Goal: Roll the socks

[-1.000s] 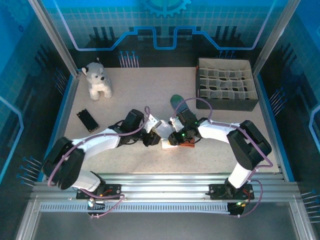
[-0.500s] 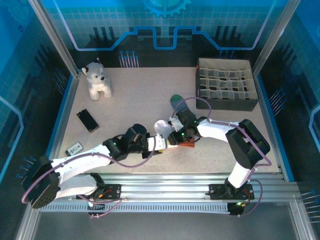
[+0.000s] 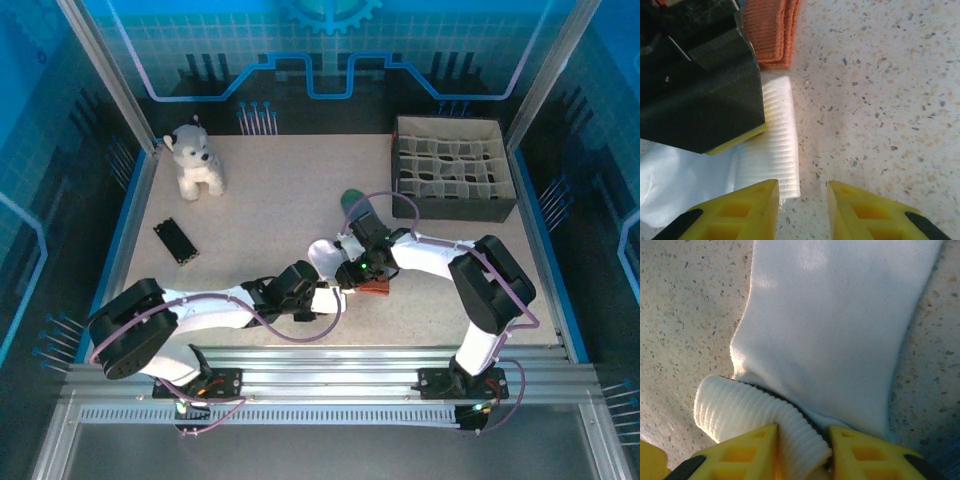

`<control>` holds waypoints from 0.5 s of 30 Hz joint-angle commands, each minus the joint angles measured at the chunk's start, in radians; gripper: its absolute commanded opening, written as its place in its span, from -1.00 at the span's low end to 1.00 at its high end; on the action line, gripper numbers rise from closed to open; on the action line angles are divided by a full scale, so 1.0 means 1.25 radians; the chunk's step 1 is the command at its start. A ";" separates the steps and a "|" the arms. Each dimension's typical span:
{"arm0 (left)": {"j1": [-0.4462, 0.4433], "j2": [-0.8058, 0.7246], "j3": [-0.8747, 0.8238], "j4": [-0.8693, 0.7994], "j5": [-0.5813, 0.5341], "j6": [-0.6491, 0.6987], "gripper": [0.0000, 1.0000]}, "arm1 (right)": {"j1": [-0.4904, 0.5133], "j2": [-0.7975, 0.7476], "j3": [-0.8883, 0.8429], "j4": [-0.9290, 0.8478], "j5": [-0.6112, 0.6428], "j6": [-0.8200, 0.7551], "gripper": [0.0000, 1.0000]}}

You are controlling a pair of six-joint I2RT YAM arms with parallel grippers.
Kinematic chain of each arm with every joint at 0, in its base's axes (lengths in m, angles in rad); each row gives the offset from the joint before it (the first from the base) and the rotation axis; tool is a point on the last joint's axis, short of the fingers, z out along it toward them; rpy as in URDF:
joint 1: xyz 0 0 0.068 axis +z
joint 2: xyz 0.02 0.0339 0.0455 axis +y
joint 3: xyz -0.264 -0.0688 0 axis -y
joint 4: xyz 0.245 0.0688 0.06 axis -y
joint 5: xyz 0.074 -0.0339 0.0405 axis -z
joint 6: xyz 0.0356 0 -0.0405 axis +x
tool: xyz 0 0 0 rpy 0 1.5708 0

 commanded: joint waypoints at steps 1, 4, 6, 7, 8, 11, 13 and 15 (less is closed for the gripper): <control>-0.004 0.018 -0.005 0.059 -0.024 0.027 -0.38 | 0.002 0.041 -0.012 -0.092 0.040 -0.014 -0.41; -0.004 0.032 -0.005 0.068 -0.030 0.030 -0.37 | 0.001 0.045 -0.010 -0.094 0.037 -0.015 -0.41; -0.004 0.044 -0.005 0.073 -0.028 0.031 -0.37 | 0.000 0.049 -0.008 -0.096 0.036 -0.016 -0.41; -0.004 0.049 -0.004 0.075 -0.025 0.031 -0.37 | 0.002 0.052 -0.007 -0.099 0.035 -0.017 -0.41; -0.004 0.056 -0.002 0.077 -0.025 0.031 -0.36 | 0.001 0.054 -0.006 -0.101 0.034 -0.018 -0.41; -0.004 0.084 0.015 0.075 -0.027 0.033 -0.36 | 0.000 0.057 -0.004 -0.102 0.030 -0.019 -0.42; -0.004 0.108 0.028 0.074 -0.038 0.033 -0.36 | -0.001 0.061 -0.004 -0.101 0.024 -0.018 -0.42; -0.004 0.130 0.041 0.077 -0.061 0.033 -0.35 | -0.001 0.066 -0.003 -0.103 0.018 -0.020 -0.42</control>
